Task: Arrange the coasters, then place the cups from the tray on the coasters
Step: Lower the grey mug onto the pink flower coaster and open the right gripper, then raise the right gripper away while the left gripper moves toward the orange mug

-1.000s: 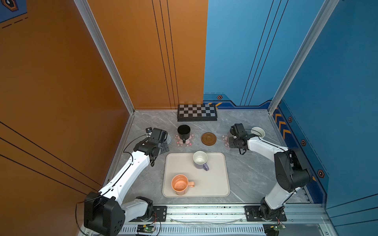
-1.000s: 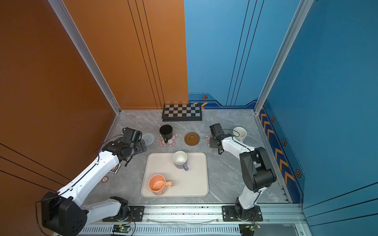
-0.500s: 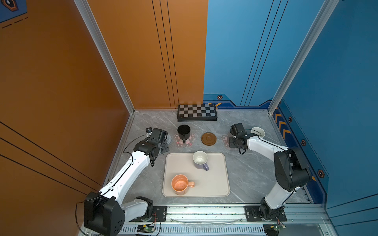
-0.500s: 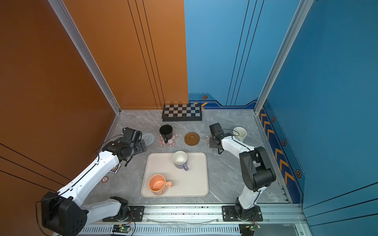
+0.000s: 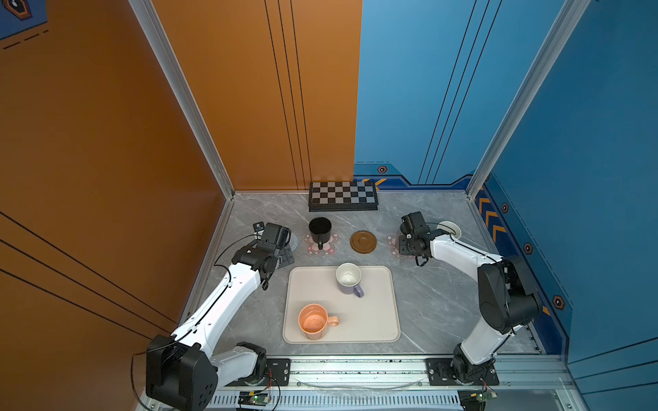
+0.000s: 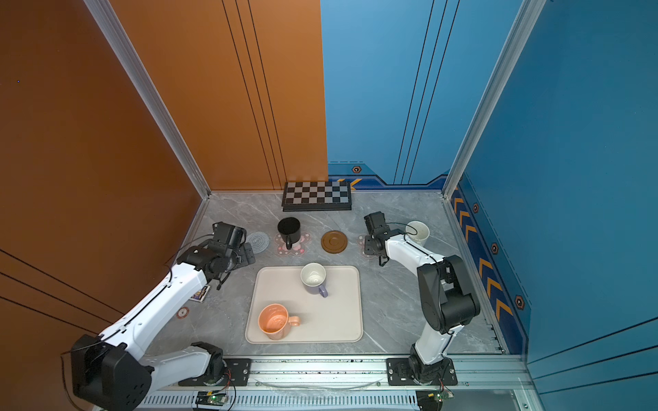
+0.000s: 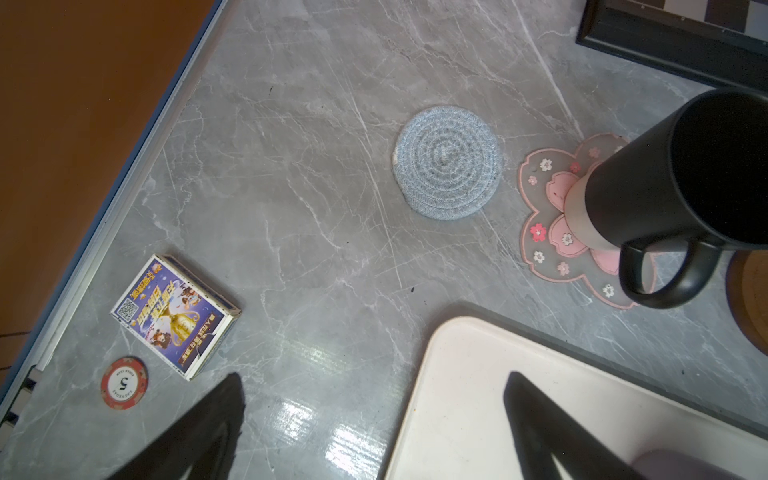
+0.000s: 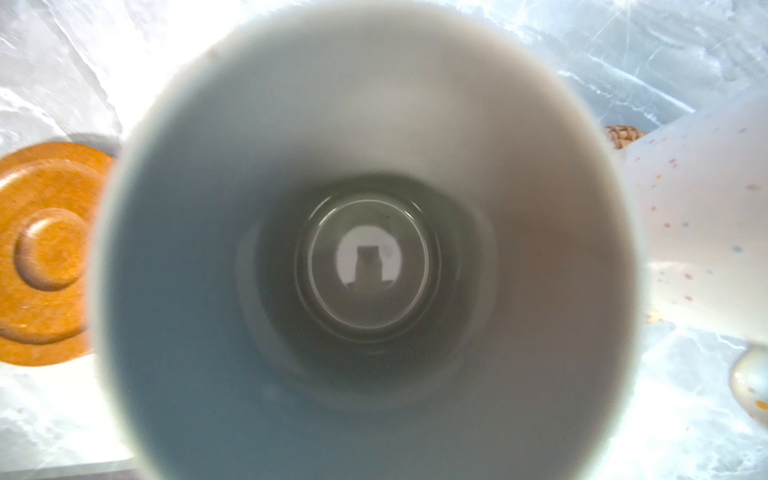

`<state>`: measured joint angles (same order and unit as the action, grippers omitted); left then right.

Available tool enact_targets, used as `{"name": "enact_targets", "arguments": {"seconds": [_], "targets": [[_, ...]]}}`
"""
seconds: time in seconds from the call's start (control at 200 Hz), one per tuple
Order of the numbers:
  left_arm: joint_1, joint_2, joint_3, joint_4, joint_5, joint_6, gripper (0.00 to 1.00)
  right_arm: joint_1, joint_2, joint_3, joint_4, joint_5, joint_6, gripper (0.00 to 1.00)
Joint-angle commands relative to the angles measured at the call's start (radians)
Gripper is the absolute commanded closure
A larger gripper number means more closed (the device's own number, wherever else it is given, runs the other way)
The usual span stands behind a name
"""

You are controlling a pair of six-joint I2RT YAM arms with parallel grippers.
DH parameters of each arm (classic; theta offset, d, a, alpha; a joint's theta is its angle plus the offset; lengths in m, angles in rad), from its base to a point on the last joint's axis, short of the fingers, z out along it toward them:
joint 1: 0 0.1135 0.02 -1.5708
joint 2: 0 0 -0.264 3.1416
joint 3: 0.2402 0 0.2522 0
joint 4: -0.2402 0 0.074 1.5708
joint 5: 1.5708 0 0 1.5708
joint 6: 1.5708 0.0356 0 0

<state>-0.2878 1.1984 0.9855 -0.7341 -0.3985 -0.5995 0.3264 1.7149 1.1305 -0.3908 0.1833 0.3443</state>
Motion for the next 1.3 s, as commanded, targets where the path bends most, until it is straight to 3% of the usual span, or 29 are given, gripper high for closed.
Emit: {"name": "enact_targets", "arguments": {"seconds": [0.0,0.29,0.586,0.906,1.291], "targets": [[0.01,-0.025,0.003,-0.028,0.016,0.0,0.02,-0.009,-0.047,0.053,-0.049,0.022,-0.007,0.54],[0.007,-0.038,0.076,-0.082,0.044,0.093,0.02,-0.067,-0.241,0.08,-0.153,-0.006,-0.082,0.47],[-0.071,-0.077,0.097,-0.155,0.079,0.057,0.02,-0.098,-0.399,0.045,-0.243,-0.001,-0.092,0.44],[-0.282,-0.103,0.123,-0.322,0.011,-0.026,0.02,-0.104,-0.513,-0.019,-0.27,-0.005,-0.084,0.43],[-0.546,-0.184,0.056,-0.416,0.054,-0.262,0.02,-0.104,-0.611,-0.105,-0.283,-0.041,-0.069,0.42]]}}
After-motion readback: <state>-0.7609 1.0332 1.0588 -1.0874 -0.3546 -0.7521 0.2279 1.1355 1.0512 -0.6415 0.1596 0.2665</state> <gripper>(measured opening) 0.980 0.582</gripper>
